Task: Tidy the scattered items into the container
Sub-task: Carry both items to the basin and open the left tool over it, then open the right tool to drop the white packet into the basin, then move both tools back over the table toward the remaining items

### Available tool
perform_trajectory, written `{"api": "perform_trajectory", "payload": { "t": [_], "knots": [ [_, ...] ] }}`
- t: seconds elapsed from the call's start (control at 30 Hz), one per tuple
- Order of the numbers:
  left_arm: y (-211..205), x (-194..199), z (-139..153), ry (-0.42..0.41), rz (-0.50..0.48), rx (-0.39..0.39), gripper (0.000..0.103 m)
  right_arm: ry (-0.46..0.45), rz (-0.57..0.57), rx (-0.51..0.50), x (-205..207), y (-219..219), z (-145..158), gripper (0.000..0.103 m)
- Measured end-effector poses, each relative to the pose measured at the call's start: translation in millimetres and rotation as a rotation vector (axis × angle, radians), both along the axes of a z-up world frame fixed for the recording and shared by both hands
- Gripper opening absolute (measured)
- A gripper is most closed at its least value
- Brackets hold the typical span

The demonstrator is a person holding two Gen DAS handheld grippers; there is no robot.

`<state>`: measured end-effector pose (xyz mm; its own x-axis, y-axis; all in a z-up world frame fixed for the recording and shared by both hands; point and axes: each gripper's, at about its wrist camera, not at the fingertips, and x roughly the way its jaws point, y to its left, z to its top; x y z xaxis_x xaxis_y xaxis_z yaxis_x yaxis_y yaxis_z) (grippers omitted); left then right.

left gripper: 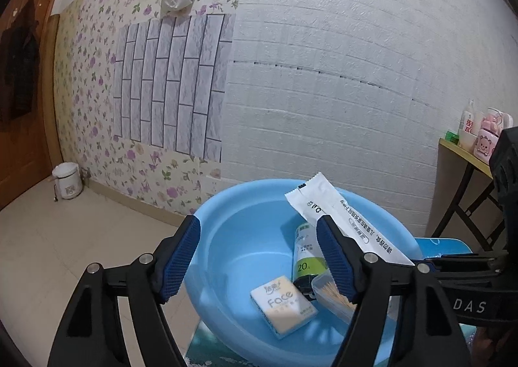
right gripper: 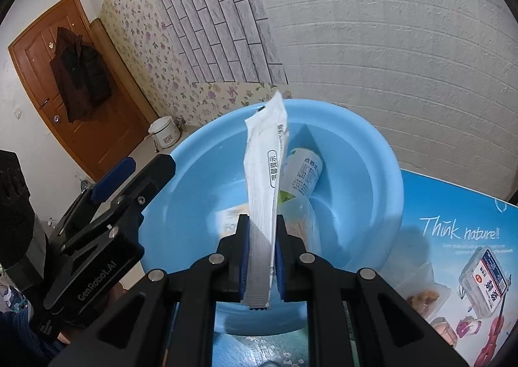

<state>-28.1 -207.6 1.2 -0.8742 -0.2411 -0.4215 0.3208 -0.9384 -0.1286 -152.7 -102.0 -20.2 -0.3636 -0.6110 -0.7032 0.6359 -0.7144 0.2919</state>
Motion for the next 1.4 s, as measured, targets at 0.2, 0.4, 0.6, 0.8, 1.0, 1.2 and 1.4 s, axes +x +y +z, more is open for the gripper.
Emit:
{"api": "perform_trajectory", "payload": {
  "t": [0.2,0.4,0.6,0.8,1.0,1.2,1.4],
  "knots": [
    [-3,3,-4,-0.013,0.007,0.014,0.072,-0.004,0.005,-0.007,1,2,-1,0.014],
    [-2,7,-1,-0.004,0.01,0.01,0.072,0.007,0.003,-0.048,3,2,3,0.014],
    [-5,10,-1,0.0,0.016,0.017,0.072,0.018,0.018,-0.09,8,-1,13,0.017],
    [-9,15,-1,-0.001,0.032,0.028,0.072,0.014,-0.007,-0.107,12,7,13,0.053],
    [-7,19,1,0.003,0.026,0.031,0.072,0.028,-0.07,-0.109,13,30,17,0.053],
    [0,21,4,0.004,0.011,0.029,0.072,0.019,-0.16,-0.141,10,72,23,0.053],
    [11,28,8,0.011,-0.001,0.034,0.072,0.022,-0.211,-0.143,16,97,27,0.053]
  ]
}}
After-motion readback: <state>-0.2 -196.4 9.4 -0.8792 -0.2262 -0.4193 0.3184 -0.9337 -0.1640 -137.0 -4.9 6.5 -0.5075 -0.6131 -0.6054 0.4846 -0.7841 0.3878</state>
